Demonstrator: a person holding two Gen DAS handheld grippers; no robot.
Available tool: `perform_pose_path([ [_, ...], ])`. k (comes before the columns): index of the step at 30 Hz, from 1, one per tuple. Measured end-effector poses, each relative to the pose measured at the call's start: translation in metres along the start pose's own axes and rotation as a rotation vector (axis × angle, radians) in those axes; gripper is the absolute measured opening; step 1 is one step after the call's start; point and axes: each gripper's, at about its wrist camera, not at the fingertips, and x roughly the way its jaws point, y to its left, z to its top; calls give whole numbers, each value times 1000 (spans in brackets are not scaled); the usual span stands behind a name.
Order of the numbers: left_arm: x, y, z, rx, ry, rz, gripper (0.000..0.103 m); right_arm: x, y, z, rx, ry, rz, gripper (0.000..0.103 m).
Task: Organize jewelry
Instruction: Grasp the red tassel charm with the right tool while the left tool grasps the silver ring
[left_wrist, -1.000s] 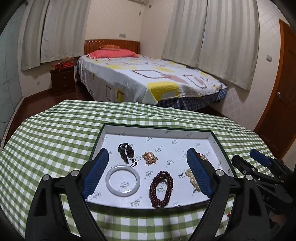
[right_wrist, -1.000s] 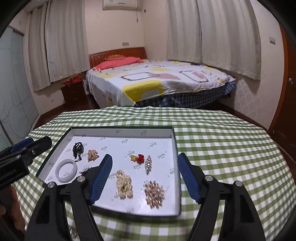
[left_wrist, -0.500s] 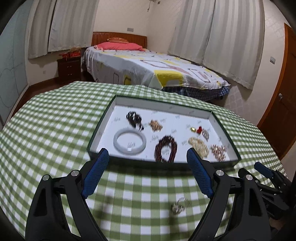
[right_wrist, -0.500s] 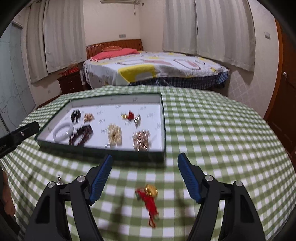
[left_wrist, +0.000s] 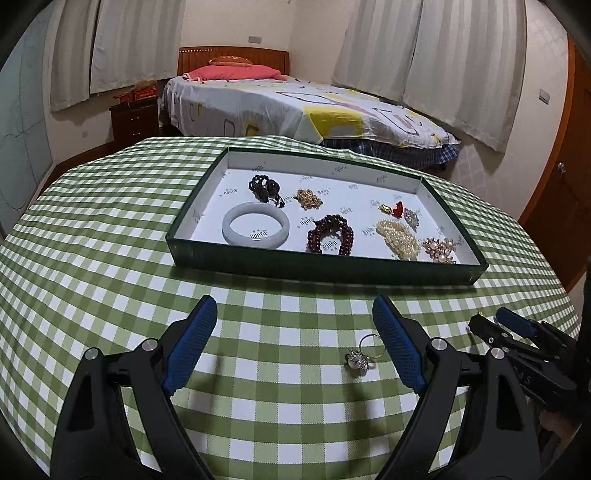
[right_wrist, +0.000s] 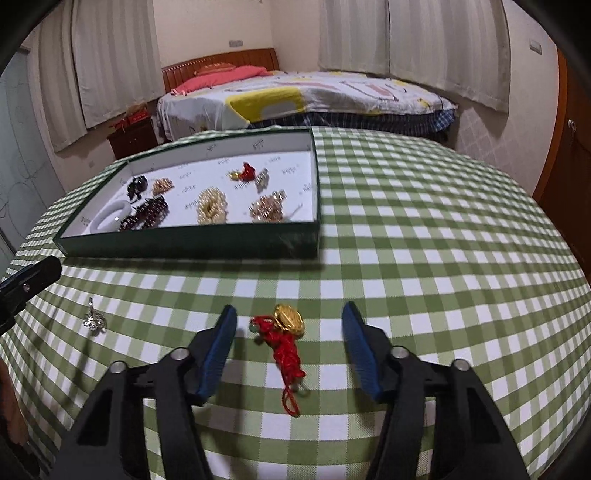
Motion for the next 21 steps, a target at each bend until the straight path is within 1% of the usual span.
perform_pose_path([
  [1, 1, -1, -1, 2, 4, -2, 84, -1, 0, 0, -4, -3, -4, 45],
  [3, 2, -3, -4, 6, 14, -7, 84, -2, 3, -1, -15, -3, -2, 29],
  [4, 3, -5, -5, 10, 20, -9, 84, -2, 3, -1, -18, -3, 1, 27],
  [9, 8, -13, -11, 33, 44, -21, 84, -4, 4, -3, -15, -5, 19, 24],
  [16, 17, -24, -16, 67, 76, -35, 84, -7, 6, -6, -5, -7, 37, 24],
  [19, 23, -27, -19, 75, 92, -40, 81, -7, 5, -6, 1, -8, 43, 24],
  [21, 25, -29, -20, 82, 100, -45, 74, -8, 3, -6, 6, -9, 46, 24],
])
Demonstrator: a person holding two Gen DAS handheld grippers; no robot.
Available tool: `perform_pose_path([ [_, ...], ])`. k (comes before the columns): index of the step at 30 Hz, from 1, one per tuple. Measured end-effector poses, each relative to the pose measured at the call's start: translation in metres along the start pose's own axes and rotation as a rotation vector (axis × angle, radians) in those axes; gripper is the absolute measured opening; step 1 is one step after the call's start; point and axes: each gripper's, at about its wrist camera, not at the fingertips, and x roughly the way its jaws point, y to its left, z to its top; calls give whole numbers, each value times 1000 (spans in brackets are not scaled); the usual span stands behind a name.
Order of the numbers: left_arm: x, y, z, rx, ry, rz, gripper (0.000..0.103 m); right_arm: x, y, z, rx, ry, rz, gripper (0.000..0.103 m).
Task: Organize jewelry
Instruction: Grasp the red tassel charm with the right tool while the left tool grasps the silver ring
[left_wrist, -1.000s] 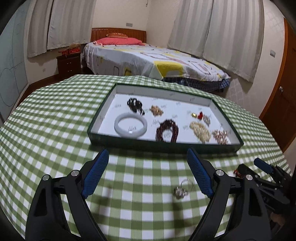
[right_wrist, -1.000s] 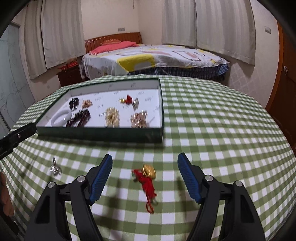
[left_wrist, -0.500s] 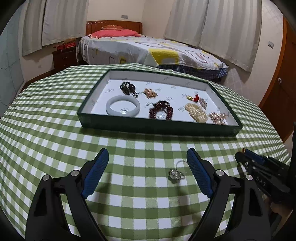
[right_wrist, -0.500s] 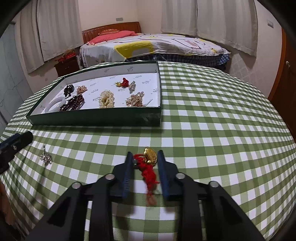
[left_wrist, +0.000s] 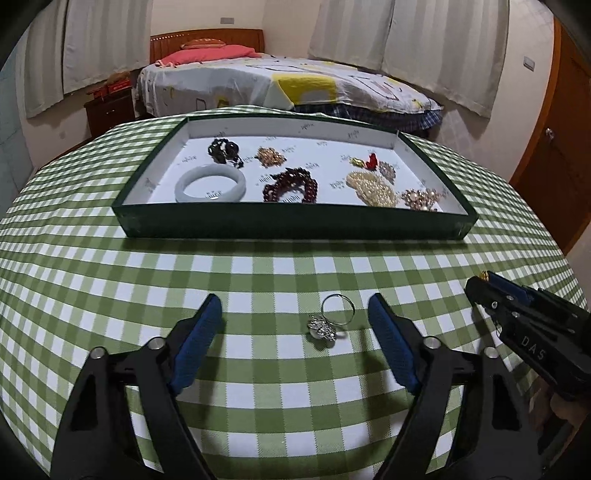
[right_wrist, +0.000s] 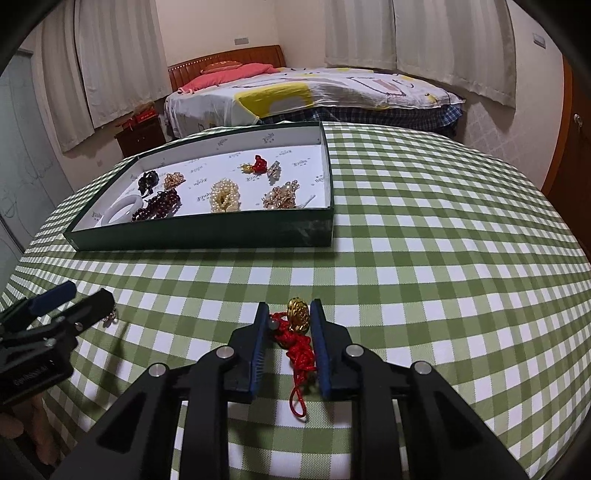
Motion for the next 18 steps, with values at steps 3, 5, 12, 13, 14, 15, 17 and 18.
perform_pose_path([
  [3, 3, -2, -1, 11, 11, -9, 63, 0, -1, 0, 3, -1, 3, 24],
  [5, 5, -3, -2, 19, 23, -12, 56, -1, 0, 0, 3, -1, 5, 24],
  [12, 7, -3, -2, 39, 21, -25, 34, -1, 0, 0, 1, -2, 4, 24],
  [13, 6, -3, -2, 42, 21, -30, 31, -1, 0, 0, 1, -2, 3, 24],
  [14, 6, -3, -2, 44, 20, -33, 24, -1, 0, 0, 1, -2, 3, 24],
  [15, 6, -3, -2, 46, 19, -39, 21, -1, 1, 0, 0, -2, 3, 24],
  [17, 6, -3, -3, 47, 19, -44, 21, -1, 1, 0, 0, -2, 3, 24],
  [18, 6, -3, -3, 47, 18, -46, 21, -1, 0, 0, 0, -2, 3, 24],
])
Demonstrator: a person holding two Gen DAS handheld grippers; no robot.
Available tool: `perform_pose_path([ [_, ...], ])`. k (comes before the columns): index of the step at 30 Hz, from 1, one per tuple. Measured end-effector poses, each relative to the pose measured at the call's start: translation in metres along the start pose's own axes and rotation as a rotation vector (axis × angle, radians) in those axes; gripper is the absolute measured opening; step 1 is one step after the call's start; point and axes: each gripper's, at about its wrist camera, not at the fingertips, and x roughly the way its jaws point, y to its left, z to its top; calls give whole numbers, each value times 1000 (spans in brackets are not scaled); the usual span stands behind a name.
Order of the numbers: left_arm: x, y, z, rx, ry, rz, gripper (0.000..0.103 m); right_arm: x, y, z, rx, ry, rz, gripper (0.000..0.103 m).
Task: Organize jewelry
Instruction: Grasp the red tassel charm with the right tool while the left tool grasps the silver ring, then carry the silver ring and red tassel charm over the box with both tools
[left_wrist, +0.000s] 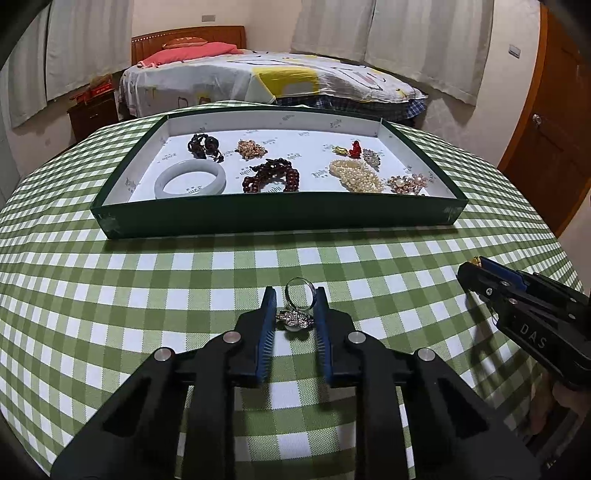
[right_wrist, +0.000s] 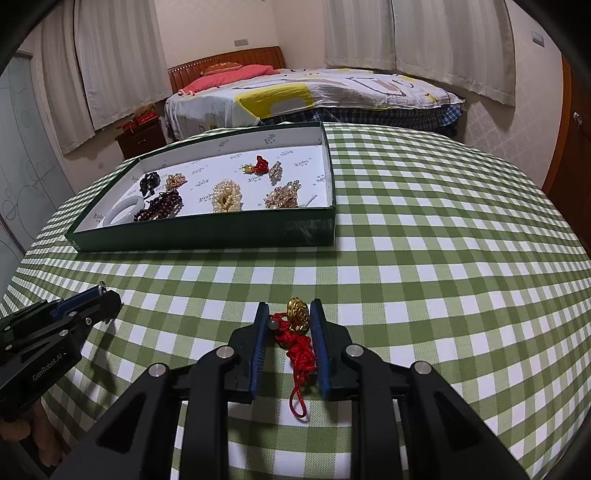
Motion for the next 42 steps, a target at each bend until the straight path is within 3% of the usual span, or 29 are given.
perform_pose_path([
  [25, -7, 5, 0, -11, -12, -3, 21, -4, 5, 1, -10, -11, 0, 20],
  [27, -6, 5, 0, -12, -13, -3, 21, -6, 4, 1, -9, -17, -1, 18],
  [28, -7, 6, 0, -13, -15, -2, 21, -6, 4, 2, -8, -19, 1, 12],
  [40, -10, 11, 2, -21, -24, 1, 21, -8, 5, 0, -23, -11, 1, 13],
  [42, -10, 11, 2, -20, -25, 1, 21, -7, 5, -1, -20, -6, -2, 23],
])
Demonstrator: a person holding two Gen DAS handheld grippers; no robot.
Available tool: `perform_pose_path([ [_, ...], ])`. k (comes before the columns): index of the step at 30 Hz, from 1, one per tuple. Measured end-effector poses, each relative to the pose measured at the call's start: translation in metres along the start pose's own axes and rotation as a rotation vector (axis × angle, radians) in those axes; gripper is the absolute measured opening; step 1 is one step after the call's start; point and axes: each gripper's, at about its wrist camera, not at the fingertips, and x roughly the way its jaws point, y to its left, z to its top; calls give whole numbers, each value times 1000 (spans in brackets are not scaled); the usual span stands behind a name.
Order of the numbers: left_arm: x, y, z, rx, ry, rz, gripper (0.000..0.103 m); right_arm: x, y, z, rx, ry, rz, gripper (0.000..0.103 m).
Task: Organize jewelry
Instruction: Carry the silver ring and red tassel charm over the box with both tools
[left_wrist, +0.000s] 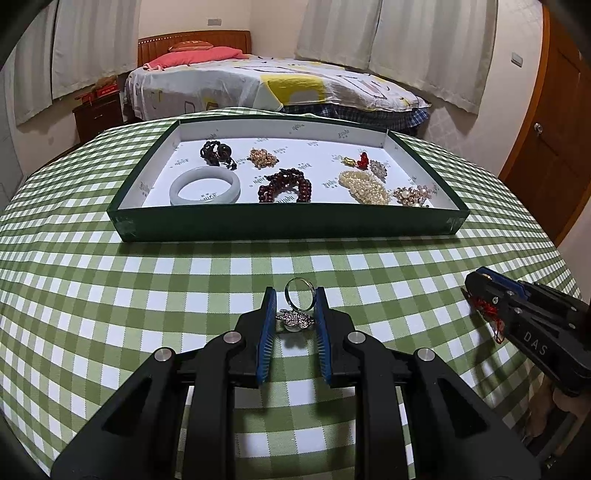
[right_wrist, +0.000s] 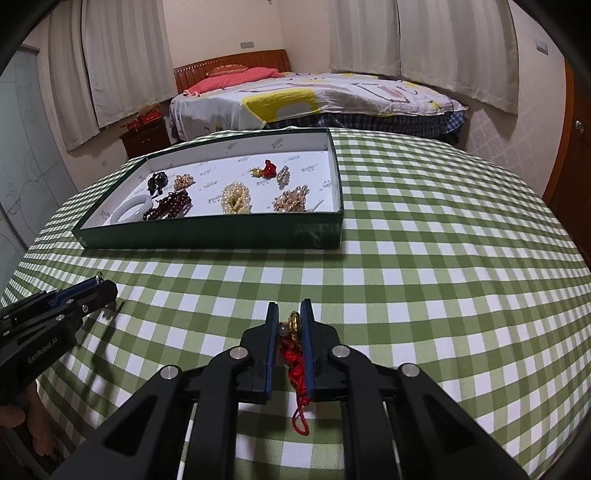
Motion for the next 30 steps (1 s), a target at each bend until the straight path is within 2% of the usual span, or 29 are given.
perform_pose_path([
  [2, -2, 1, 1, 0, -5, 2, 21, -1, -2, -2, 7, -2, -10, 34],
  [3, -2, 2, 2, -1, -7, 2, 21, 0, -2, -2, 7, -2, -15, 35],
  [11, -4, 4, 2, -8, -8, 2, 21, -1, -1, -8, 4, 10, -25, 35],
  [13, -4, 5, 2, -9, -9, 2, 21, -3, -2, -9, 3, 10, -27, 37],
  [15, -4, 5, 2, -12, -9, 1, 21, -5, -3, -10, 7, 3, -32, 43],
  [21, -5, 5, 2, -13, -10, 0, 21, -9, -3, -12, 8, 2, -36, 44],
  [23, -5, 5, 2, -12, -10, 0, 21, -8, -1, -15, 6, 15, -30, 39],
  [27, -5, 5, 2, -12, -12, 1, 21, -10, 0, -16, 5, 19, -23, 17],
  [30, -7, 5, 2, -12, -16, 3, 21, -11, 1, -17, 3, 20, -16, 13],
])
